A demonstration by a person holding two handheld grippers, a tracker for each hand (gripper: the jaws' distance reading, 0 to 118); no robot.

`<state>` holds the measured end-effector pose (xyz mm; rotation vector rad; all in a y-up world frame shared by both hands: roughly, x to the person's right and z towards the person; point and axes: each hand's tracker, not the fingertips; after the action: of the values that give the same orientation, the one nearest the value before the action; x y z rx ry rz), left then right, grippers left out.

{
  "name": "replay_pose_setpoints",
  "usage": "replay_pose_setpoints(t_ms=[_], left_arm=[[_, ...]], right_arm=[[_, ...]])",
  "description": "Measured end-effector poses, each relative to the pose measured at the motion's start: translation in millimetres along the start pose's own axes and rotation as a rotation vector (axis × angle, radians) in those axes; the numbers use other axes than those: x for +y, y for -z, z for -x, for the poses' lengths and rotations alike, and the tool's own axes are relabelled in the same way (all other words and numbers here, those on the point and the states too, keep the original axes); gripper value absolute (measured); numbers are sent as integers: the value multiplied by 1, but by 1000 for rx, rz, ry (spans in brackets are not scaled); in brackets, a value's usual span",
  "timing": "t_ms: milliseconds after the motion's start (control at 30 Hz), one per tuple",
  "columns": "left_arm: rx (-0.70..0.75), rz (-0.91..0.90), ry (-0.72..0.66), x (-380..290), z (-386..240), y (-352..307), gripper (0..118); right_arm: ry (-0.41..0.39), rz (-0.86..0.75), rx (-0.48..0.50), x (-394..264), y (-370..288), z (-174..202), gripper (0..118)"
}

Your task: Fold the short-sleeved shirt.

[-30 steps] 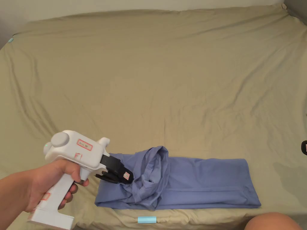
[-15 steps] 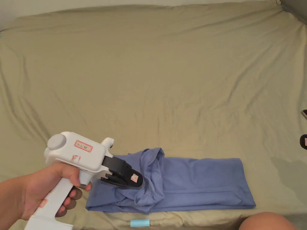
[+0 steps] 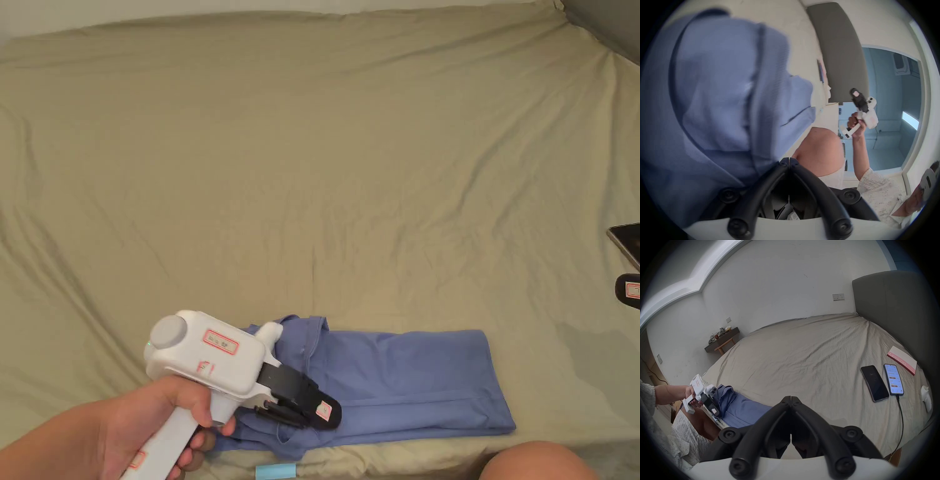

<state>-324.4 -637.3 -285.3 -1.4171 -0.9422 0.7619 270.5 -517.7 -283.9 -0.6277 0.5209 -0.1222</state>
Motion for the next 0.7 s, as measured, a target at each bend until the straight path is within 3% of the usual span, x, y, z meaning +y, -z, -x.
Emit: replay_pose_setpoints(t_ms=[100, 267, 533, 700], left_arm=[[-55, -128, -4, 12, -2, -46, 0], [31, -300, -76, 38, 10, -87, 0], [27, -171, -96, 55, 12, -1, 0], [7, -215, -114, 64, 16, 7, 0]], right_arm=[[2, -2, -1, 0, 1, -1, 0], [3, 7, 1, 0, 8, -3, 0], [8, 23, 5, -1, 13, 5, 0], [18, 12, 3, 1, 5, 5, 0]])
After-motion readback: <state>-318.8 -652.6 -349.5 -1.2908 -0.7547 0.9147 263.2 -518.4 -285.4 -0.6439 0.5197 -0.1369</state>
